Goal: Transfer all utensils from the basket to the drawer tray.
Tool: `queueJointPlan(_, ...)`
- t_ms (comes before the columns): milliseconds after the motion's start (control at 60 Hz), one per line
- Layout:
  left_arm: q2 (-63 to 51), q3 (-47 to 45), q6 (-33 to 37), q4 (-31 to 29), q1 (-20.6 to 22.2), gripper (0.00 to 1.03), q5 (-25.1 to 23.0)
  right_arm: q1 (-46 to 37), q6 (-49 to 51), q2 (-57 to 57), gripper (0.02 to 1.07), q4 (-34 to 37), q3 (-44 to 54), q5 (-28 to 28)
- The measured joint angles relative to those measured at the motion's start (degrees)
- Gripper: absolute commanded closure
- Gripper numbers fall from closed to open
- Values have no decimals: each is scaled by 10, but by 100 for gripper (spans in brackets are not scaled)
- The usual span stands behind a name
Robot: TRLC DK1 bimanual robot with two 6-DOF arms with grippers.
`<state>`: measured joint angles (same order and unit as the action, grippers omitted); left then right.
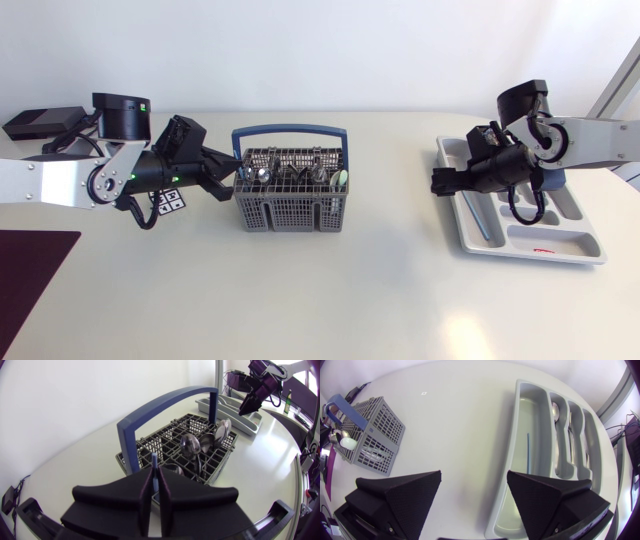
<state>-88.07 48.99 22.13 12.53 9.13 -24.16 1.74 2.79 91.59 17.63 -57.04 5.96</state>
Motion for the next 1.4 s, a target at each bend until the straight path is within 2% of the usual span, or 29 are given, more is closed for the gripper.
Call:
queueJointPlan(300,43,-2,-25,-7,-7,99,-15,35,0,-13,12,0,17,-1)
queueJointPlan(550,147,81,-46,-155,-45,99,-64,64,0,-38,12,1,28,-3)
queueJointPlan(733,233,129,-84,-209,-47,100,-74,107,1,-97,12,0,41,16)
queueJointPlan(867,263,153,-116,-252,-18,100,-76,153,3,-153,12,-10,54,46)
queueJointPlan(1000,260,156,-147,-291,42,100,-81,190,3,-196,12,-16,58,78)
queueJointPlan(1100,227,156,-171,-312,82,100,-106,220,2,-219,13,-18,58,100)
queueJointPlan(1350,115,159,-227,-323,94,100,-204,290,2,-227,23,-17,55,140)
queueJointPlan(1400,103,162,-237,-325,96,100,-214,307,3,-226,30,-15,51,147)
